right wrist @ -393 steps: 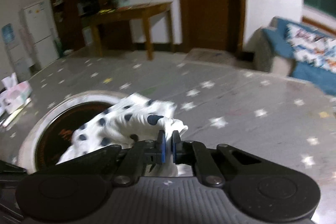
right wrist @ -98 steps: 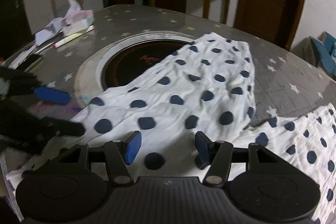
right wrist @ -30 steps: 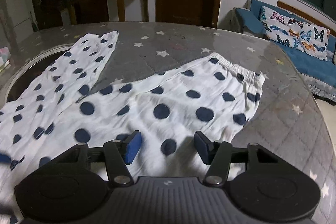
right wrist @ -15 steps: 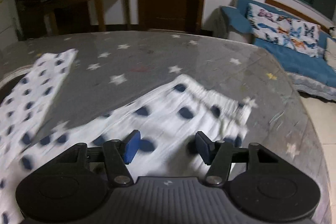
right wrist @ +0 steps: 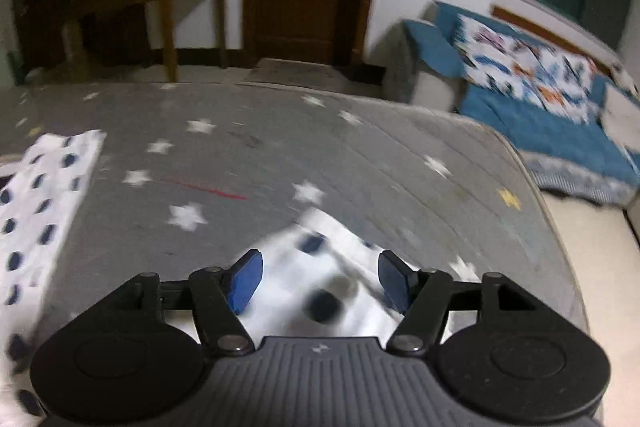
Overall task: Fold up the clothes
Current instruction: 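Grasp the pants waistband with the right gripper and lift it, then pull the waistband with the right gripper to stretch the stacked legs straight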
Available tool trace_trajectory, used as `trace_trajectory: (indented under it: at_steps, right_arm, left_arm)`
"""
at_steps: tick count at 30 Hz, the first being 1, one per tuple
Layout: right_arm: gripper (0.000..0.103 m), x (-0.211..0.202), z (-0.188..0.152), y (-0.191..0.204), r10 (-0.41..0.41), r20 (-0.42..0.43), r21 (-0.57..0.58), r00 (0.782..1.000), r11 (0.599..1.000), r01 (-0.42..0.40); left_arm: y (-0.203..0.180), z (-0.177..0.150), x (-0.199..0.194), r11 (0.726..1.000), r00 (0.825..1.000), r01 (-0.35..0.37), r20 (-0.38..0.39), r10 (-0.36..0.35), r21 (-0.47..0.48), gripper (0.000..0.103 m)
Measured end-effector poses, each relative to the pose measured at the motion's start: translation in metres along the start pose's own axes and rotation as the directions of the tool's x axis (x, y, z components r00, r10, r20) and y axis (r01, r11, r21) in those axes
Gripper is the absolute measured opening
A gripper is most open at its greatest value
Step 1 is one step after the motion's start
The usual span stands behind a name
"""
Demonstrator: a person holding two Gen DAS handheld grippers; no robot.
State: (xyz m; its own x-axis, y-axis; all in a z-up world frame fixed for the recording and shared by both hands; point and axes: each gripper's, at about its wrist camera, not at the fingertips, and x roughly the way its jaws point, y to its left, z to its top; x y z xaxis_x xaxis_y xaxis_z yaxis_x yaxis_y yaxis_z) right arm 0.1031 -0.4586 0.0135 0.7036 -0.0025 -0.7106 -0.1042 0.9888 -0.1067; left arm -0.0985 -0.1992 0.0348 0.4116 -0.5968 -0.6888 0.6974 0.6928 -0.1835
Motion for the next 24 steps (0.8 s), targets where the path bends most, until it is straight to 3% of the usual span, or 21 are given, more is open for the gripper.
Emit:
trace_trajectory:
  at_steps: [4,12,17,24]
  right_arm:
    - [0.064,-0.01,0.027,0.046,0.103,0.001,-0.089,0.995,0.991,-0.103]
    - [0.056,0.003,0.073,0.166,0.284,-0.032,-0.208,0.958,0.936,-0.284]
    - [0.055,0.021,0.086,0.225,0.341,-0.072,-0.223,0.937,0.91,-0.349]
    - [0.055,0.045,0.099,0.269,0.342,-0.106,-0.222,0.934,0.907,-0.358]
  left_arm:
    - [0.022,-0.007,-0.025,0.991,0.992,-0.117,0.035,0.12,-0.062,0.082]
    - [0.061,-0.036,-0.068,0.928,0.947,-0.312,0.01,0.321,-0.204,0.08]
    - [0.073,-0.052,-0.077,0.911,0.943,-0.327,-0.018,0.333,-0.252,0.08]
    - [0.085,-0.07,-0.085,0.898,0.946,-0.32,-0.041,0.323,-0.302,0.077]
